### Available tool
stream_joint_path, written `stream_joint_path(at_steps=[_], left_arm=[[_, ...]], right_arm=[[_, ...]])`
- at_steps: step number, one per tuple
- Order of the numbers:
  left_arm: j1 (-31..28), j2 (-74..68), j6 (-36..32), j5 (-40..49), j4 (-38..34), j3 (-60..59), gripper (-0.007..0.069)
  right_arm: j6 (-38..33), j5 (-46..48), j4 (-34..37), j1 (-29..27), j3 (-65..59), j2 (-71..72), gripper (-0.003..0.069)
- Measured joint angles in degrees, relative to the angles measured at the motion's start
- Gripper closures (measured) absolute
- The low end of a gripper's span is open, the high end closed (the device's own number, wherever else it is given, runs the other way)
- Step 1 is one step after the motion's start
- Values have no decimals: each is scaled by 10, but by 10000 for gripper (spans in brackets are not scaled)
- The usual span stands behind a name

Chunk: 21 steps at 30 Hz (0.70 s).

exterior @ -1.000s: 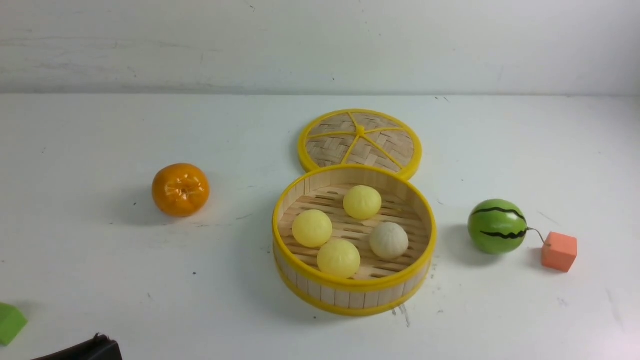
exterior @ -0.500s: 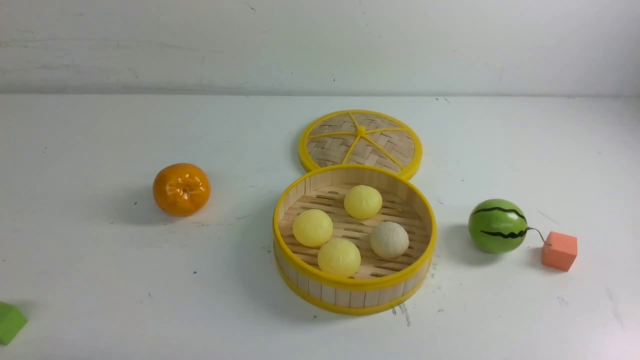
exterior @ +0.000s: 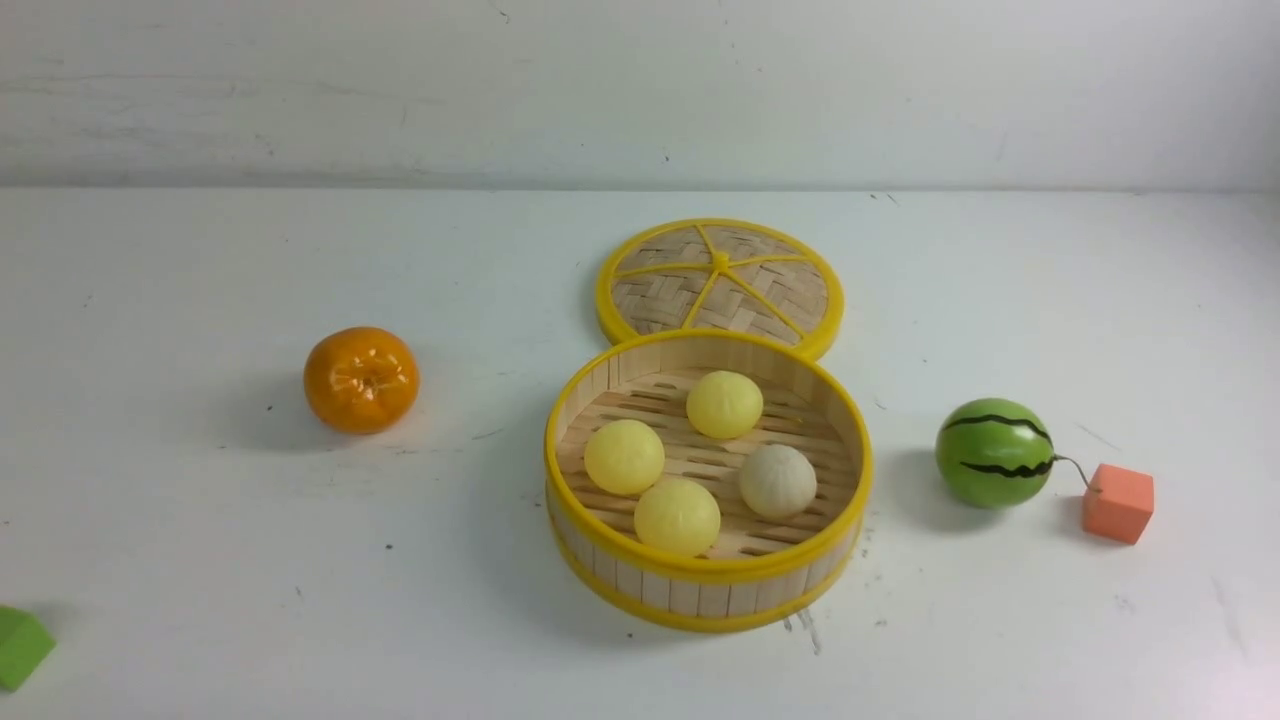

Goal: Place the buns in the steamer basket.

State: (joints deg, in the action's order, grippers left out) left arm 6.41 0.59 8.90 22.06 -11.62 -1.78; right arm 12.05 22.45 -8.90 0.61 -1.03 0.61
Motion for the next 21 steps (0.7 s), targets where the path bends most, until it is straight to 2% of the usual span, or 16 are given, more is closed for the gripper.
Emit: stream_joint_path(at_steps=[21], left_arm=[[0, 0, 0, -1, -1, 0, 638]], right_arm=[[2, 0, 0, 0, 0, 0, 534]])
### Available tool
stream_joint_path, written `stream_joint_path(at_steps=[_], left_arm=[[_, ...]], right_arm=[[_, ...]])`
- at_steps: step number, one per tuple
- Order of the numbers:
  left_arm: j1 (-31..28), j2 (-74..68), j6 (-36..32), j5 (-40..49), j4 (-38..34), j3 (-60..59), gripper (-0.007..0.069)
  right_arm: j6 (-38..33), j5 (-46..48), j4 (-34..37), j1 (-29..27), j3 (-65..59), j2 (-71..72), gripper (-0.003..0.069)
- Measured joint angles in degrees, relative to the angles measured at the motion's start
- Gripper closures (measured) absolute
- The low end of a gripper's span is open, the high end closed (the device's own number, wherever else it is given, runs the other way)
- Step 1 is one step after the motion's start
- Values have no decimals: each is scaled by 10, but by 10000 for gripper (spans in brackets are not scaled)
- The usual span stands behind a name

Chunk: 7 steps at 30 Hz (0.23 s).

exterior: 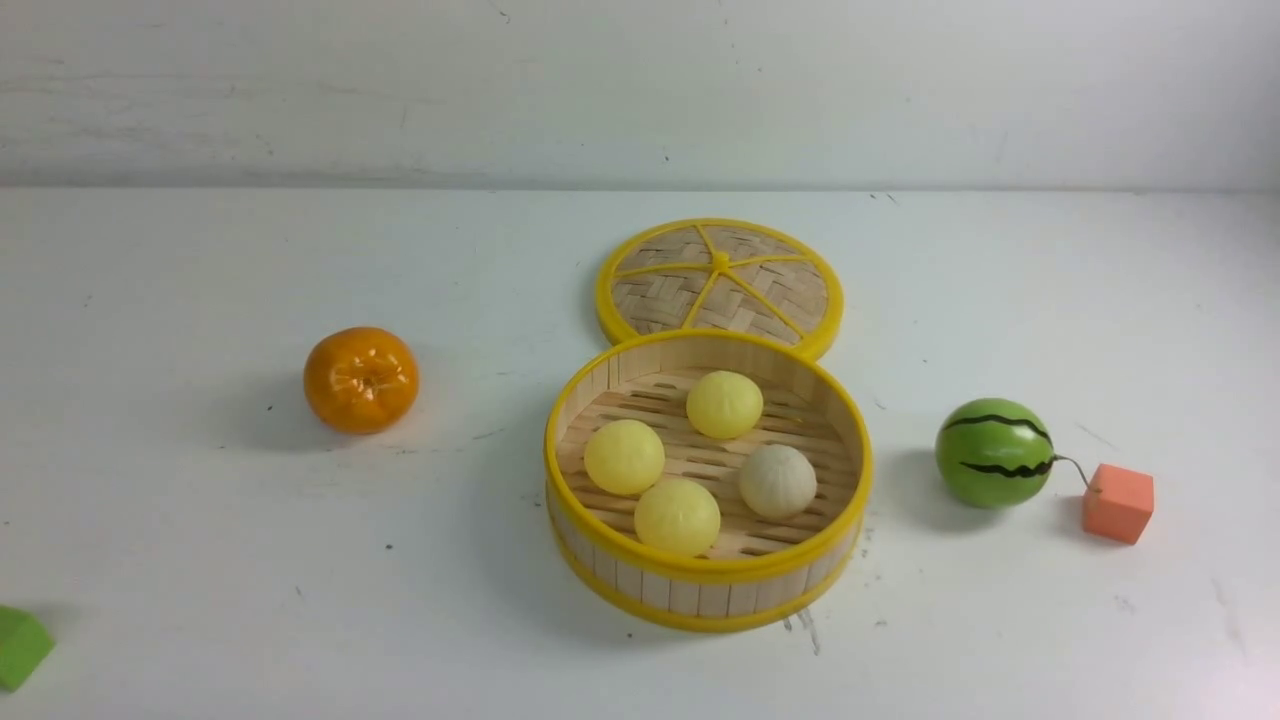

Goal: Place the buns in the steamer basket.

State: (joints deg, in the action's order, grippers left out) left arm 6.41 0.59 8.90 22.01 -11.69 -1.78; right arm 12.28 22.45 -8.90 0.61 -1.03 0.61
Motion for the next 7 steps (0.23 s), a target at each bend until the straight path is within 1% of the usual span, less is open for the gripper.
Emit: stream_joint_path(at_steps=[7], left_arm=[[0, 0, 0, 0, 0, 0, 637]], right_arm=[[0, 0, 0, 0, 0, 0, 527]])
